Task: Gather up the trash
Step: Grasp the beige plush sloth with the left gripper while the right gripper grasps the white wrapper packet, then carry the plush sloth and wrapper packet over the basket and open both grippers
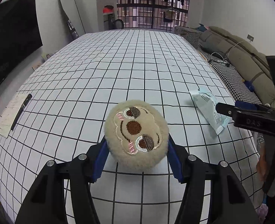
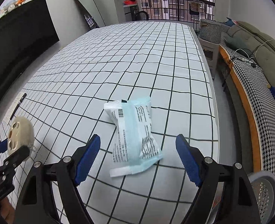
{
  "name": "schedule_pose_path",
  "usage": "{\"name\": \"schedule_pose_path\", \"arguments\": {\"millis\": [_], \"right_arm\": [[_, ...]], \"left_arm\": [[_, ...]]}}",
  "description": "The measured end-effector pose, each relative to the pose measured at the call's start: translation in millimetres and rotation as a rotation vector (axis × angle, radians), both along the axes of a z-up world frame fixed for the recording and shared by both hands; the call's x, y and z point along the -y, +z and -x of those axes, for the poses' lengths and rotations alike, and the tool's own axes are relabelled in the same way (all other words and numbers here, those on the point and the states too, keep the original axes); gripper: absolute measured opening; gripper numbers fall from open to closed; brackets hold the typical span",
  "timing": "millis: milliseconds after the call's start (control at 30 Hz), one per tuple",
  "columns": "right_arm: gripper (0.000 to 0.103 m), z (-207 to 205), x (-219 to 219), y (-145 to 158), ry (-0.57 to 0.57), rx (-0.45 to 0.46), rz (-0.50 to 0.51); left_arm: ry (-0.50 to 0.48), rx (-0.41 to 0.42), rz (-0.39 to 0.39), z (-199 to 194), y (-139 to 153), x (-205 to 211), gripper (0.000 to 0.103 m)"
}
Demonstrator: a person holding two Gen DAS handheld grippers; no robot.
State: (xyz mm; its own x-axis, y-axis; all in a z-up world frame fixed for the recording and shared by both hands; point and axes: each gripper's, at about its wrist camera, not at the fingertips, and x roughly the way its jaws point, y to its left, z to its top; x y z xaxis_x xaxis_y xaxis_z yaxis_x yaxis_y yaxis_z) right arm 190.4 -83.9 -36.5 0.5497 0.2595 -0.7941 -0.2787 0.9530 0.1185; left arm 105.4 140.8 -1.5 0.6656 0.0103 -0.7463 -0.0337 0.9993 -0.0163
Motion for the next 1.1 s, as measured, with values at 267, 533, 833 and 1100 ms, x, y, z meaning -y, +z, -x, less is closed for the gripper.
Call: {"name": "schedule_pose_path", "arguments": {"millis": [267, 533, 833, 1100], "right_arm": [[0.079, -24, -24, -26, 0.023, -0.063, 0.084], [0.053, -17, -24, -27, 0.010, -0.069, 0.073], [0.053, 43, 9, 9, -0.065, -0.012, 0.006], [0.053, 117, 74, 27, -0.204, 0.036, 0.002]], "left_arm": [[0.002, -0.005, 0.020, 7, 0, -6, 0.056], [-0.010, -0.008, 0.027, 10, 1, -3, 0.056], [-0.073, 0.015, 0.026, 18, 14, 23, 0.056], [-0.209, 0.030, 0.032, 33, 24, 84, 0.056]]}}
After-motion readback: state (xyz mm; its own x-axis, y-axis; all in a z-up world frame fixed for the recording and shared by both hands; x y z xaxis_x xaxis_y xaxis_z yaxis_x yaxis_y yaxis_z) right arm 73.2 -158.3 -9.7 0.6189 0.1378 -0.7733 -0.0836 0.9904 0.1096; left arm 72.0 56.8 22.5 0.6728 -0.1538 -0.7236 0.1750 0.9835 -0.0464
